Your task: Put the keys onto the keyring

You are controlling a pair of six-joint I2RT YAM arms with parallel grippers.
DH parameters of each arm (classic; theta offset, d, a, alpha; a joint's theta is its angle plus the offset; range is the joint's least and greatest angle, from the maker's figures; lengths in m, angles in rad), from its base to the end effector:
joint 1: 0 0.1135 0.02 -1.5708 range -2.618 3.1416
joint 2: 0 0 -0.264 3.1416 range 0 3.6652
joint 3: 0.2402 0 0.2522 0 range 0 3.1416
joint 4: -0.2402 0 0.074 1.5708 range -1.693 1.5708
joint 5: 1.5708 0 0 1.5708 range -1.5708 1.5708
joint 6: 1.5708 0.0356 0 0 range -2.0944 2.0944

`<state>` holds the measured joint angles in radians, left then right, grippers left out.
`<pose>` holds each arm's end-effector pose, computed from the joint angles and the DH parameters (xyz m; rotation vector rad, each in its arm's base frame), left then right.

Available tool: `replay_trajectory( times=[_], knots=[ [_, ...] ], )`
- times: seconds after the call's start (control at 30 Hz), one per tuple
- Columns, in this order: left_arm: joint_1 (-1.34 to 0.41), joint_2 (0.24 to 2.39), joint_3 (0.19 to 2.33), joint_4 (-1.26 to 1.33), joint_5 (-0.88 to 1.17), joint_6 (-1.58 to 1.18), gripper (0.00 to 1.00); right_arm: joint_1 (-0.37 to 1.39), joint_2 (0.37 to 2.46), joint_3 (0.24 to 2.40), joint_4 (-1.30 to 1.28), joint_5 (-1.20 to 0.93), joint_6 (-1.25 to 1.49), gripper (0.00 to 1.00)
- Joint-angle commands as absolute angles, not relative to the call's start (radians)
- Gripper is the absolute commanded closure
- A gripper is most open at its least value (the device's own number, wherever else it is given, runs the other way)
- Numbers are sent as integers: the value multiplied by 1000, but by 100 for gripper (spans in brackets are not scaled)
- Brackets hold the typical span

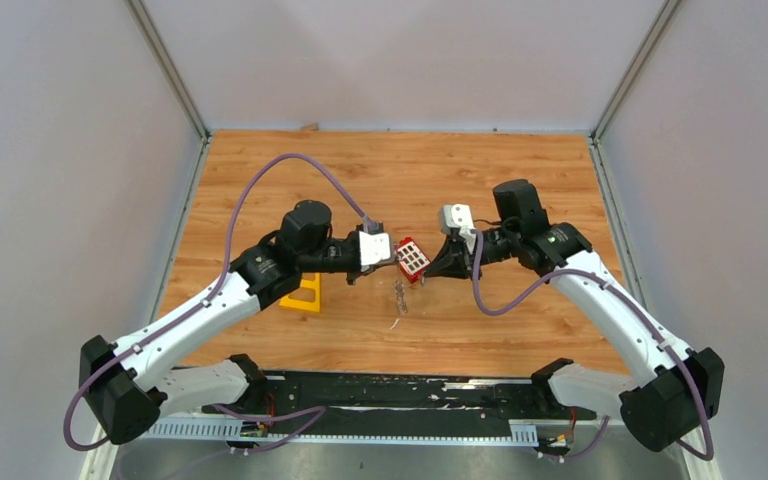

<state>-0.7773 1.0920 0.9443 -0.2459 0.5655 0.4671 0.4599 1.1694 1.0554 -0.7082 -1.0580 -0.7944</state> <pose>0.1617 -0.1858 0.3312 1.4359 1.3566 -0.7566 0.1917 0.1296 0.3212 -1.5786 1.3788 1.0439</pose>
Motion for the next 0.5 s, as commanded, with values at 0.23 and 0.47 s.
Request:
replay_trajectory(
  times=[0.23, 0.47],
  knots=[
    [-914, 1040, 925, -180, 298, 503, 100, 565, 1096, 997, -327, -1073, -430, 100],
    [-971, 1021, 881, -150, 157, 520, 100, 577, 1097, 984, -351, -1015, -457, 100]
  ],
)
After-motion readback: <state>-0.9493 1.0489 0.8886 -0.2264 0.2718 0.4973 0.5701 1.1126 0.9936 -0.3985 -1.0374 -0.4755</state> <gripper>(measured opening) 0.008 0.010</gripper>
